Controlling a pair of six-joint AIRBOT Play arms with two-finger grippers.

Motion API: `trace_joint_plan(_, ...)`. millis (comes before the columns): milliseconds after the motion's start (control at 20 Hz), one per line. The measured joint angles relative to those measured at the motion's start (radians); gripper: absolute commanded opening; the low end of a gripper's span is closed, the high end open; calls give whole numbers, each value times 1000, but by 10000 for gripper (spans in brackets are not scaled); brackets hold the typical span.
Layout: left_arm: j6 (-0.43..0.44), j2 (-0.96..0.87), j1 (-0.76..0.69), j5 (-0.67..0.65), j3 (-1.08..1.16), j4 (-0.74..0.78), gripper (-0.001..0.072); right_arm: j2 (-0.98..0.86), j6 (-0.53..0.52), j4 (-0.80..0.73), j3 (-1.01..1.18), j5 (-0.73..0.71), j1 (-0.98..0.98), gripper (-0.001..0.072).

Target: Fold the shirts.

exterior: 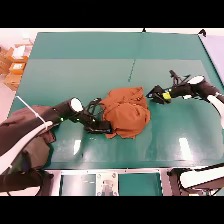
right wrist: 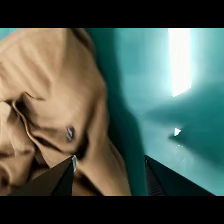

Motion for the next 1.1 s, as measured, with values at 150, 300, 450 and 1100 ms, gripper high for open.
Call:
trace_joint_plan(150,6,-33,-39,72,-19,-28,64,-79,-1,6,74,0,53,346)
trace_joint_plan(300,31,-39,-53,84,-21,-26,30,-116,-2,21,108,-6,78,80)
trace_joint_plan(450,39,-3,-60,64,0,37,30,-130,-4,43,131,-8,85,16)
trace_joint_plan(1100,-224,393,-61,-308,673,849,30,280,-20,64,533,176,-120,16)
